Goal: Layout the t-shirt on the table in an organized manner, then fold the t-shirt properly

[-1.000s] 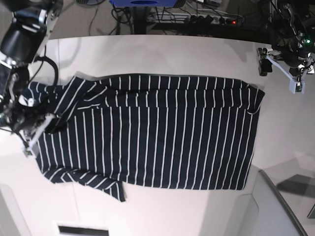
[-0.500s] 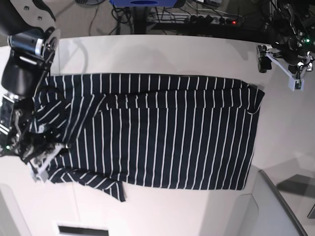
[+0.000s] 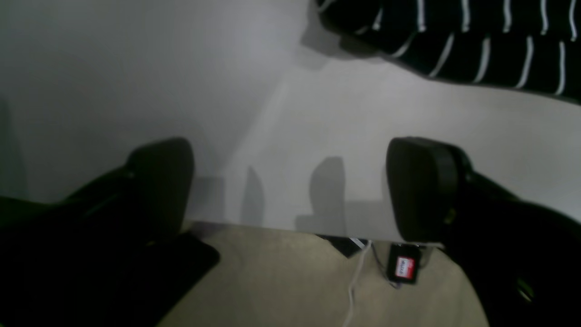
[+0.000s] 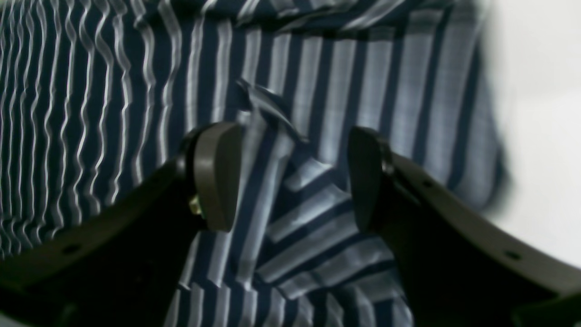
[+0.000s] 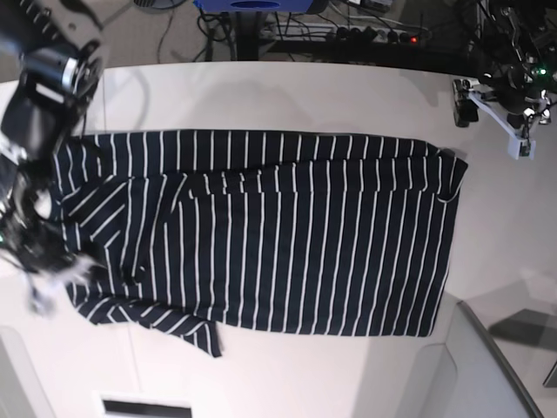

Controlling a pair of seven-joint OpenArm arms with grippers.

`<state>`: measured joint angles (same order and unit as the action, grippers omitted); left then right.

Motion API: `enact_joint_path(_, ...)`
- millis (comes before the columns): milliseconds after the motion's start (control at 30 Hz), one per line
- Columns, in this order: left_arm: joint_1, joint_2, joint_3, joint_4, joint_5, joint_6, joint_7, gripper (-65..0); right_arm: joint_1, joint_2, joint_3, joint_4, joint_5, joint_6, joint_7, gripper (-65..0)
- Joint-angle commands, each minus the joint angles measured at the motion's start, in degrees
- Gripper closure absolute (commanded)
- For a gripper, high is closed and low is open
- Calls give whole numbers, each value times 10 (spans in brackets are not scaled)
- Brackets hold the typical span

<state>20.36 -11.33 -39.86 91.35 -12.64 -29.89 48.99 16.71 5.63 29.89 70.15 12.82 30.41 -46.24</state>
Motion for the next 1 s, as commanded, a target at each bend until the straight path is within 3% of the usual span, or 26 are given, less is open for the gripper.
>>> enact_joint_path(0,2,-9,-4,2,-3,2,-5,-650,-15,7,23,48,-1,-1,-1,-347)
enact_joint_path(133,6,-9,-8,-26,-5,2,-17,-650,-142,-46,108,199,-1,-1,-62,-350)
enact_joint_path(233,21,-6,-5,-42,-3,2,-85,-645,-213,-121,203,250,18,-1,-57,-353)
enact_joint_path(267,25,-5,-4,-44,-7,2,-96,-619,-225,-126,226,250,31,-1,-51,-353)
enact_joint_path(433,26,-5,-7,-48,-9,2,-99,-482,-243,-117,260,149,113,-4,-10,-353)
enact_joint_path(733,26,-5,-7,-47,-9,2,-99,-476,-175,-65,307,-41,125,-1,36,-353)
enact_joint_path(967,25,7,-8,-48,-9,2,-98,-476,-163,-51,318,-92,125,-1,77,-345)
